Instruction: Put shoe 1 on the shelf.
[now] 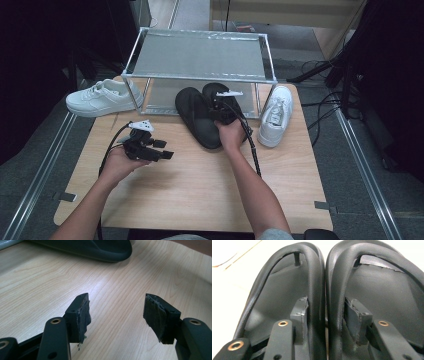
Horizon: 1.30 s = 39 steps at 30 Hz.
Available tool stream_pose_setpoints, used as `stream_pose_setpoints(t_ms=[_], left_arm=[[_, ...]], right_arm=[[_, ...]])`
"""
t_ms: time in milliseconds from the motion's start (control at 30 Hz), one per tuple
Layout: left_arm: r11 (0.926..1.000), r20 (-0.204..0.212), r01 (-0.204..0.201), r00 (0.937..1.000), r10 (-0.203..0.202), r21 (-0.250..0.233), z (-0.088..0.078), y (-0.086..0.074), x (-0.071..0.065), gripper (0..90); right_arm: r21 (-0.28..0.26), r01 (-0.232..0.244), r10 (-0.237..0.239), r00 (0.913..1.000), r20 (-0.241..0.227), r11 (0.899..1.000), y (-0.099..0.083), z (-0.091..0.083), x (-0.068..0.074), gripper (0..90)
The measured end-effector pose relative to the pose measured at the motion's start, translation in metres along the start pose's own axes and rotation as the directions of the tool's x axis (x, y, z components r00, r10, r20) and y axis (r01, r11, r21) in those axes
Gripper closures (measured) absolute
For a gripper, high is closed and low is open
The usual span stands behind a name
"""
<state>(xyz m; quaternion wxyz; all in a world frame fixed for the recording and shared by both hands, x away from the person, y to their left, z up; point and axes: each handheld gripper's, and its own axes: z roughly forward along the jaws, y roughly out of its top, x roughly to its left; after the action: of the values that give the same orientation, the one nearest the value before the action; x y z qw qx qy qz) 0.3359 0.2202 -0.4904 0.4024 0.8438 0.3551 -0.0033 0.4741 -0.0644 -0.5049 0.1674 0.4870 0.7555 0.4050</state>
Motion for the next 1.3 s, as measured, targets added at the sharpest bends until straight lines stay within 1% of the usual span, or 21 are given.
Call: stream_pose_setpoints(t_ms=[167,200,233,267,400,467,633,667,733,800,867,933,1000,1033,1067,1133,1200,1233,1300], left_arm=[[1.0000,-0.007,0.002,1.0000,-0.002,-0.002,-0.001,0.000,0.002,38.2],[1.0000,-0.010,0.008,0.9999,-0.008,-0.005,-0.002,-0.001,0.002,38.2],[0.9999,-0.012,0.009,0.9999,-0.009,-0.006,-0.003,-0.001,0.003,38.1],[0.9997,-0.010,0.019,0.9998,-0.020,-0.012,-0.004,-0.001,0.004,37.8],[0.9996,-0.017,0.023,0.9996,-0.023,-0.014,-0.006,-0.002,0.006,37.8],[0.9995,-0.022,0.027,0.9994,-0.027,-0.014,-0.006,-0.002,0.007,38.0],[0.9993,-0.011,0.034,0.9994,-0.034,-0.012,-0.005,-0.002,0.007,38.5],[0.9994,-0.013,0.032,0.9994,-0.032,-0.012,-0.005,-0.002,0.007,38.6],[0.9995,-0.011,0.029,0.9995,-0.029,-0.015,-0.005,-0.002,0.007,39.2],[0.9994,-0.010,0.029,0.9995,-0.029,-0.020,-0.006,-0.002,0.007,40.7],[0.9992,-0.008,0.024,0.9997,-0.025,-0.033,-0.006,-0.001,0.007,43.2],[0.9983,0.000,0.024,0.9997,-0.024,-0.054,-0.006,0.000,0.007,45.3],[0.9994,-0.003,0.012,0.9999,-0.012,-0.033,-0.005,0.004,0.008,47.1],[0.9995,-0.006,0.003,1.0000,-0.003,-0.030,-0.005,0.007,0.009,48.0],[0.9990,0.004,0.004,1.0000,-0.003,-0.044,-0.005,0.010,0.010,49.0],[0.9985,0.013,0.004,0.9999,-0.003,-0.054,-0.005,0.016,0.012,50.8],[0.9983,0.015,0.003,0.9999,-0.002,-0.057,-0.003,0.023,0.015,52.2],[0.9987,0.012,-0.007,0.9999,0.008,-0.050,-0.003,0.026,0.016,53.8],[0.9987,-0.009,-0.029,0.9996,0.028,-0.042,-0.002,0.034,0.019,58.8]], right_arm=[[0.001,-0.007,0.007,0.9998,-0.020,1.000,-0.003,-0.008,-0.004,53.4],[-0.001,-0.007,0.007,0.9997,-0.022,1.000,-0.004,-0.010,-0.004,53.4],[-0.004,-0.003,0.002,0.9997,-0.023,1.000,-0.005,-0.012,-0.004,53.4],[-0.007,-0.003,0.002,0.9996,-0.027,1.000,-0.006,-0.014,-0.005,53.5],[-0.006,0.012,-0.012,0.9994,-0.031,1.000,-0.008,-0.022,-0.006,53.3],[-0.016,0.017,-0.017,0.9993,-0.033,1.000,-0.009,-0.029,-0.006,53.4],[-0.030,0.026,-0.027,0.9990,-0.036,0.999,-0.012,-0.045,-0.007,54.3],[-0.039,0.036,-0.037,0.9984,-0.043,0.999,-0.012,-0.050,-0.008,54.7],[-0.046,0.033,-0.035,0.9978,-0.056,0.998,-0.013,-0.057,-0.009,54.9],[-0.044,0.035,-0.038,0.9970,-0.068,0.998,-0.015,-0.064,-0.009,55.2],[-0.045,0.048,-0.052,0.9956,-0.078,0.998,-0.018,-0.070,-0.009,55.5],[-0.039,0.055,-0.059,0.9928,-0.104,0.998,-0.021,-0.078,-0.008,56.3],[-0.042,0.068,-0.073,0.9886,-0.132,0.997,-0.024,-0.085,-0.008,56.3],[-0.037,0.080,-0.085,0.9860,-0.143,0.996,-0.026,-0.088,-0.007,56.0],[-0.028,0.098,-0.101,0.9837,-0.149,0.995,-0.028,-0.090,-0.007,55.9],[-0.008,0.128,-0.127,0.9775,-0.169,0.992,-0.034,-0.095,-0.008,56.0],[0.003,0.150,-0.147,0.9711,-0.188,0.989,-0.042,-0.100,-0.009,59.5],[0.004,0.157,-0.153,0.9674,-0.202,0.988,-0.046,-0.102,-0.009,59.5],[-0.014,0.180,-0.179,0.9590,-0.220,0.984,-0.057,-0.106,-0.010,60.2]])
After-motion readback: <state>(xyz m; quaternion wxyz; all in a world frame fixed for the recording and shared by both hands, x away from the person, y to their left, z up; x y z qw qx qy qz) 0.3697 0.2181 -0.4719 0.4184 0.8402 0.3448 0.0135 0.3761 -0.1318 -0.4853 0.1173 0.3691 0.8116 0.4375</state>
